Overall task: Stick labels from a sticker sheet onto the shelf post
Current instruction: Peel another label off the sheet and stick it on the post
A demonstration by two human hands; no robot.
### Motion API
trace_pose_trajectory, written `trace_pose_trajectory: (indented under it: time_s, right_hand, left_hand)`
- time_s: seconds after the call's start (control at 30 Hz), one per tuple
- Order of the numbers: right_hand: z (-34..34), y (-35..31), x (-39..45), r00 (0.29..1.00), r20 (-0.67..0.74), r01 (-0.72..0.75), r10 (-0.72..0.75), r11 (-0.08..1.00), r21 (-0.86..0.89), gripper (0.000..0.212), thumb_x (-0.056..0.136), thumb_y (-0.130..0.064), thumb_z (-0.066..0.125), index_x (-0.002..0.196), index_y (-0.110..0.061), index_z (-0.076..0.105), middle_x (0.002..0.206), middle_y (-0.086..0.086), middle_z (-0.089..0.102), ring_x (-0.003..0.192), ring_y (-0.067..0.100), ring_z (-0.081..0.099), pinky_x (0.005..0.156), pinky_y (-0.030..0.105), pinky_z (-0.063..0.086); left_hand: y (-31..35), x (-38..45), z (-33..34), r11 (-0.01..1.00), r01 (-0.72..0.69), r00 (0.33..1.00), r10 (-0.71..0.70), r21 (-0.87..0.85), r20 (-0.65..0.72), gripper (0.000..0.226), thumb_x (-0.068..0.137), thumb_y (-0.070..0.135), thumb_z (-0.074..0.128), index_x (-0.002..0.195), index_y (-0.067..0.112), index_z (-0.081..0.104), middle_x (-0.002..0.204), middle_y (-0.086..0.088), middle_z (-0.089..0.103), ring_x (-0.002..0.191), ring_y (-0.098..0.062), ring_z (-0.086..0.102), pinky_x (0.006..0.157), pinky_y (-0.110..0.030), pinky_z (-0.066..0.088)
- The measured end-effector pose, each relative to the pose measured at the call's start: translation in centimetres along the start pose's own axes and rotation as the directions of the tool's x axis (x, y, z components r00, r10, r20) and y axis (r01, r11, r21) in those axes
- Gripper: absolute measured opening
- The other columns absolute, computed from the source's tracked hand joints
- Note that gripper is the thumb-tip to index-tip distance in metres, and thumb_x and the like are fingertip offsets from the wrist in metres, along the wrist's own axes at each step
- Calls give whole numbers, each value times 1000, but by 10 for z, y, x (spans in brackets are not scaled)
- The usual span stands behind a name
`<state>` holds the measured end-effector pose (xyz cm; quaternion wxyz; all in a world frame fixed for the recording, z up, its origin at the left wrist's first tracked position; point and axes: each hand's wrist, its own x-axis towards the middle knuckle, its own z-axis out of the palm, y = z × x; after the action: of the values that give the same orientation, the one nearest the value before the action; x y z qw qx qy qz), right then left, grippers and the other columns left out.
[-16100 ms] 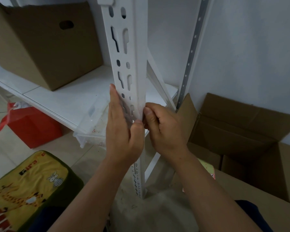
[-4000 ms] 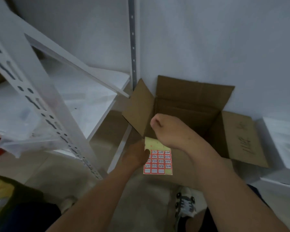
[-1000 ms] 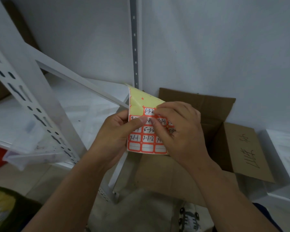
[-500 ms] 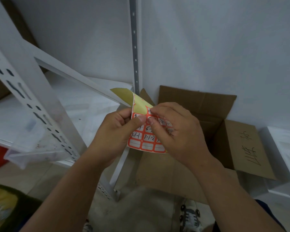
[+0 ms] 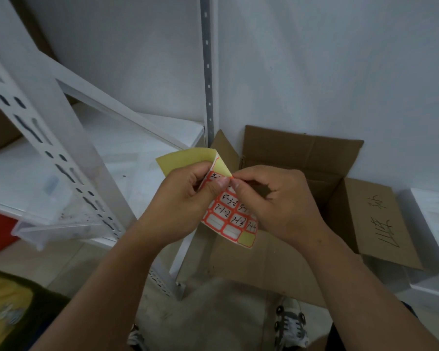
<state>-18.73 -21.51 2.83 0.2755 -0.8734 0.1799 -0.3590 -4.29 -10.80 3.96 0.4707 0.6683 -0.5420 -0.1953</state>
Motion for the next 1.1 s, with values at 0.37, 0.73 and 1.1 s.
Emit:
trace_pose_trajectory:
  time_s: [0.37, 0.73, 1.1]
  right_hand:
    - [-3, -4, 0, 993, 52, -114, 107, 983, 148, 12, 91, -42, 57, 93, -32, 65, 82, -23, 65, 79, -2, 67, 68, 14, 55]
    - [-1, 3, 2, 986, -40, -150, 160, 970, 192, 21, 93, -32, 53, 101, -19, 68, 102, -9, 68, 92, 4, 64, 77, 19, 54]
    - [0, 1, 2, 993, -113, 26, -23, 999, 22, 27, 94, -35, 51, 105, -16, 68, 100, -13, 62, 92, 3, 59, 78, 10, 47]
  left_hand:
    - [0, -1, 5, 1000, 6, 1000, -6, -11, 1, 24, 82, 52, 47, 88, 32, 59, 81, 20, 70, 80, -1, 71, 67, -15, 55]
    - [0, -2, 14, 958, 98, 995, -100, -271, 8, 31, 87, 37, 54, 115, 26, 61, 103, 11, 74, 96, -9, 72, 81, -28, 60]
    - [-3, -1, 26, 828, 188, 973, -230, -528, -15, 17, 87, 17, 66, 103, 22, 66, 95, 4, 75, 94, -20, 72, 90, -45, 56]
